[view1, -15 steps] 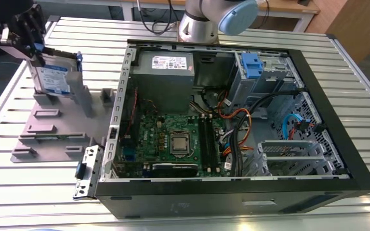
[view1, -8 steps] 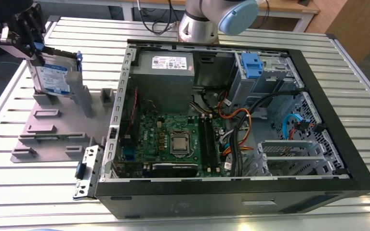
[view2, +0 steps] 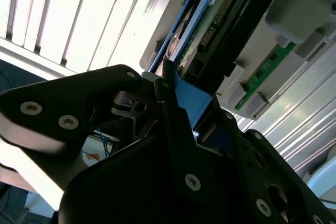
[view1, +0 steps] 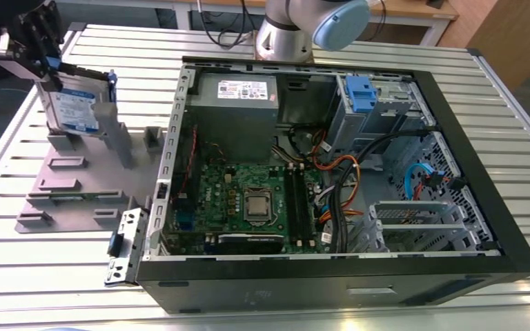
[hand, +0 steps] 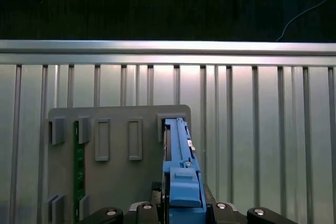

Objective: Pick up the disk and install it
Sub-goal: 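Pick up the disk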

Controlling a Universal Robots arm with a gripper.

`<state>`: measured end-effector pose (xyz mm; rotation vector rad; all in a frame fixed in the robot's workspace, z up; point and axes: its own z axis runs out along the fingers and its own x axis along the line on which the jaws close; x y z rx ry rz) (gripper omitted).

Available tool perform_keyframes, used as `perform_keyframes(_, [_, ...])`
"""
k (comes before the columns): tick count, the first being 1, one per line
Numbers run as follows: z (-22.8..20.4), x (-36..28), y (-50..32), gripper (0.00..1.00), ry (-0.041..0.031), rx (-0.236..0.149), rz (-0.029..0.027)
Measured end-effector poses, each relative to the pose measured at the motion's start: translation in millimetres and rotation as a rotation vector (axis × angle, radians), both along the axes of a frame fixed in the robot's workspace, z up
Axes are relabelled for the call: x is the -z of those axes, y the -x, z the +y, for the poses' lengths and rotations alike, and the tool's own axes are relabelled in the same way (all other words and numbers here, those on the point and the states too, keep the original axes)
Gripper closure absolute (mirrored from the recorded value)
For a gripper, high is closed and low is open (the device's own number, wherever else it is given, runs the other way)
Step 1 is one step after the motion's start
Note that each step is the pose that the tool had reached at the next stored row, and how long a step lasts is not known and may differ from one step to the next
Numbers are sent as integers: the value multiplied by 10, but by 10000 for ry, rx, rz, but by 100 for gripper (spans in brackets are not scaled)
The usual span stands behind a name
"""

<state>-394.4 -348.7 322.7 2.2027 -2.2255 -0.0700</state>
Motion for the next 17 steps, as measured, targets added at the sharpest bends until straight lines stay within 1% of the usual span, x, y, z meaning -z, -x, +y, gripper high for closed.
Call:
perform_keyframes(2, [0, -52, 0, 63, -8, 1, 1])
perform_keyframes(5, [0, -159, 0, 63, -27, 0, -1])
perform_keyframes(17, [0, -703, 0, 63, -37, -1, 0])
